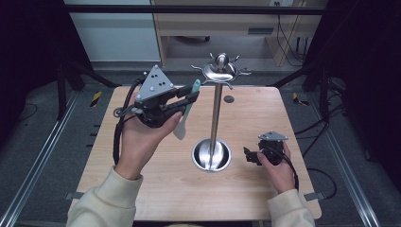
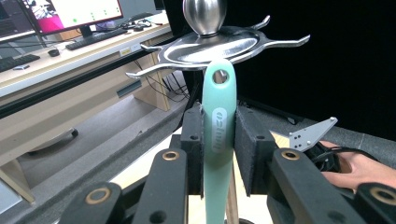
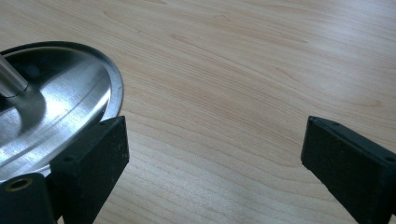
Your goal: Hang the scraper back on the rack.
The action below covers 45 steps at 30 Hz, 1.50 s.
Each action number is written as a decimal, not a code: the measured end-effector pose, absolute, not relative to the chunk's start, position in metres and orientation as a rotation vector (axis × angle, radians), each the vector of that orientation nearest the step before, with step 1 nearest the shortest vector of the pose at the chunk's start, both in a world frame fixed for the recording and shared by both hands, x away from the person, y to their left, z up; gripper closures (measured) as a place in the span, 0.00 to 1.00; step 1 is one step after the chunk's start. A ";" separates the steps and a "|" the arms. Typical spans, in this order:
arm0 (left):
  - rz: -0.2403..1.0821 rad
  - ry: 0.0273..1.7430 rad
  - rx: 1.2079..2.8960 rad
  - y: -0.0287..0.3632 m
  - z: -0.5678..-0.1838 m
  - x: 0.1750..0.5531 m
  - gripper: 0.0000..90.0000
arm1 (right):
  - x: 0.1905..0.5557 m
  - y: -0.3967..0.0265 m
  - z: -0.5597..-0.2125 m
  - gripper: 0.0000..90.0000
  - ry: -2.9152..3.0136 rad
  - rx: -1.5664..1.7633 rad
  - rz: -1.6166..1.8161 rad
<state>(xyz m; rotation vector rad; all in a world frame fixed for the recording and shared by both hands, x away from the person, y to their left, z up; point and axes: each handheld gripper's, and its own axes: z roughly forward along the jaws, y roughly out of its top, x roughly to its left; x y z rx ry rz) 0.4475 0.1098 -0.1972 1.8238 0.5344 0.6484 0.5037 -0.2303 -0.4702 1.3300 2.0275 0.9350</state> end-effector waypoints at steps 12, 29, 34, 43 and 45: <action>0.643 0.528 1.835 0.109 -0.194 0.446 0.82 | 0.504 -0.231 -0.470 0.09 2.026 1.330 0.937; 0.642 0.535 1.864 0.098 -0.198 0.453 0.82 | 0.503 -0.231 -0.469 0.09 2.024 1.337 0.944; 0.640 0.535 1.868 0.095 -0.199 0.455 0.82 | 0.503 -0.232 -0.470 0.09 2.024 1.335 0.945; 0.633 0.534 1.867 0.094 -0.200 0.458 0.82 | 0.503 -0.232 -0.470 0.09 2.022 1.344 0.946; 0.632 0.532 1.868 0.094 -0.200 0.458 0.82 | 0.504 -0.232 -0.470 0.09 2.025 1.333 0.948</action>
